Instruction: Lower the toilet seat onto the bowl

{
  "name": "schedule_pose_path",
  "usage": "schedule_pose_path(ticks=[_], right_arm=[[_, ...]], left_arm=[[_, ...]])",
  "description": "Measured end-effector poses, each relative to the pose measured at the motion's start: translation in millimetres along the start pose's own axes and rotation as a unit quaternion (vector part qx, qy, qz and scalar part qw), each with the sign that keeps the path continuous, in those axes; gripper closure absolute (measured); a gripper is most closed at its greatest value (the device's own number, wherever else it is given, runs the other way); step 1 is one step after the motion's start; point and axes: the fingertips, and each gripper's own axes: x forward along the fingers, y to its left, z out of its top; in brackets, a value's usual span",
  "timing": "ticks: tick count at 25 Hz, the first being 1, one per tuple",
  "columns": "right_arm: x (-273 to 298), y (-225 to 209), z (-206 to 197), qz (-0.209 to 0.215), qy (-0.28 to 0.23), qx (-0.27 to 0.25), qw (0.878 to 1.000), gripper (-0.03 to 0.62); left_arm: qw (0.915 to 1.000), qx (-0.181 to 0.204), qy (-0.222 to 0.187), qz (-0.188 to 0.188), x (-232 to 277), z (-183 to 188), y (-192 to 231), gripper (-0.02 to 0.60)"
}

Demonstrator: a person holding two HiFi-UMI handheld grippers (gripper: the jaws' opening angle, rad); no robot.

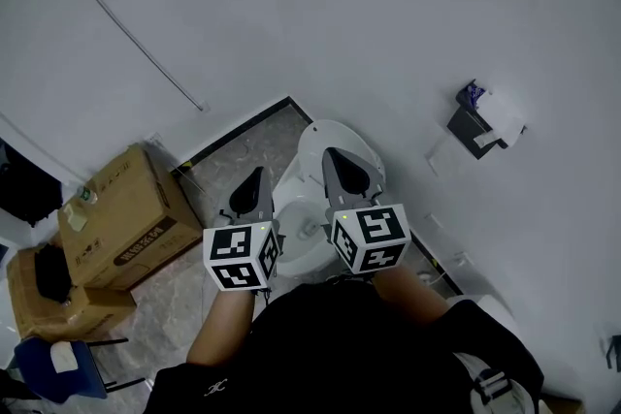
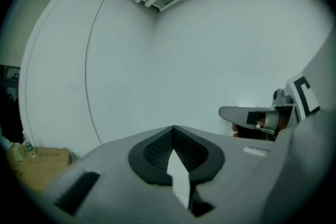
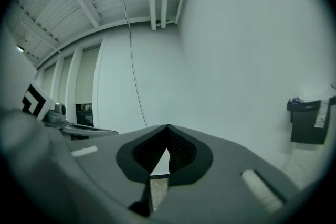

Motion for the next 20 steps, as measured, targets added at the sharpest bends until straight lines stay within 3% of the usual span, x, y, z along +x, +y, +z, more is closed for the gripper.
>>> schedule_pose_path(ticks=[20], right_arm=[[0.2,-25.2,-29.7,0.021,0.027,-0.004,0.999,0.588]], left_arm=[[0.9998,-0.002,0.021,0.004,23.1,-23.9,-25.4,0.572]])
